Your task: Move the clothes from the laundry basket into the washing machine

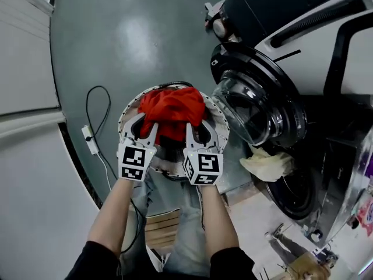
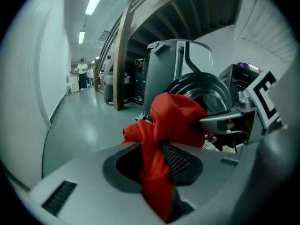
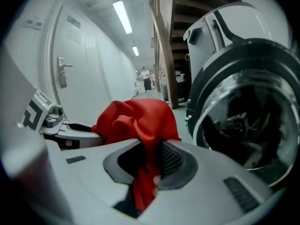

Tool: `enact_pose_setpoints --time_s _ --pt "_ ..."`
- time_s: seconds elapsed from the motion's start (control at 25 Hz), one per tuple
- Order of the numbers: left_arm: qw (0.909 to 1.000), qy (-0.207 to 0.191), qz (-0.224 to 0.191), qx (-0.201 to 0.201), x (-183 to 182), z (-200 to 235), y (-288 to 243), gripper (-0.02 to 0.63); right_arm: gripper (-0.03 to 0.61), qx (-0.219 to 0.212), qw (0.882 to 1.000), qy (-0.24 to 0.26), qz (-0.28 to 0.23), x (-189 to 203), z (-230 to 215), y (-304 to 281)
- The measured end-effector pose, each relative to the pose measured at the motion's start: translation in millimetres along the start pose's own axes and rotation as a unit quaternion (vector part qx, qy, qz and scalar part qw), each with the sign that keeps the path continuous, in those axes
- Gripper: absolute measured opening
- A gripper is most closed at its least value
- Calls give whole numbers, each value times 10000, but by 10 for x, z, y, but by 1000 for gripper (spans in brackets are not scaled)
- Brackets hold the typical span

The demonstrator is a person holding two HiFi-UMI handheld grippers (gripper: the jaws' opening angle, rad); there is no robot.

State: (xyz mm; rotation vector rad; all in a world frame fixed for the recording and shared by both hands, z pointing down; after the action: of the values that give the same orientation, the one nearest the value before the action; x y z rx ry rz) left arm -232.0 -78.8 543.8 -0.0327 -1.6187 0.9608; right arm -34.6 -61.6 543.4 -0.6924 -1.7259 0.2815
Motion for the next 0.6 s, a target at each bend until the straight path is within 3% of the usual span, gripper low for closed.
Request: enact_pose_setpoints --time_s 0.28,0.6 --pt "9958 -424 -732 358 -949 18 558 121 74 423 9943 -149 -968 -846 293 655" --pt "9804 -1051 -1451 818 -2119 -164 1252 124 74 722 9815 -95 -1772 -1818 533 1597"
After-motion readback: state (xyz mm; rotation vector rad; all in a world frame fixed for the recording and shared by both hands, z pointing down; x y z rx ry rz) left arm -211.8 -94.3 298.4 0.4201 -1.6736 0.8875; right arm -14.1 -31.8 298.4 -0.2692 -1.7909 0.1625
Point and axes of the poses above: the fingertips, and each gripper's own axes: y backward along the fingers, z to its left, x out of its underside, the point moved 9 cm from there along y, backward along the fingers, and after that the axes turned 6 degrees about -y, right-handed, at the moved point
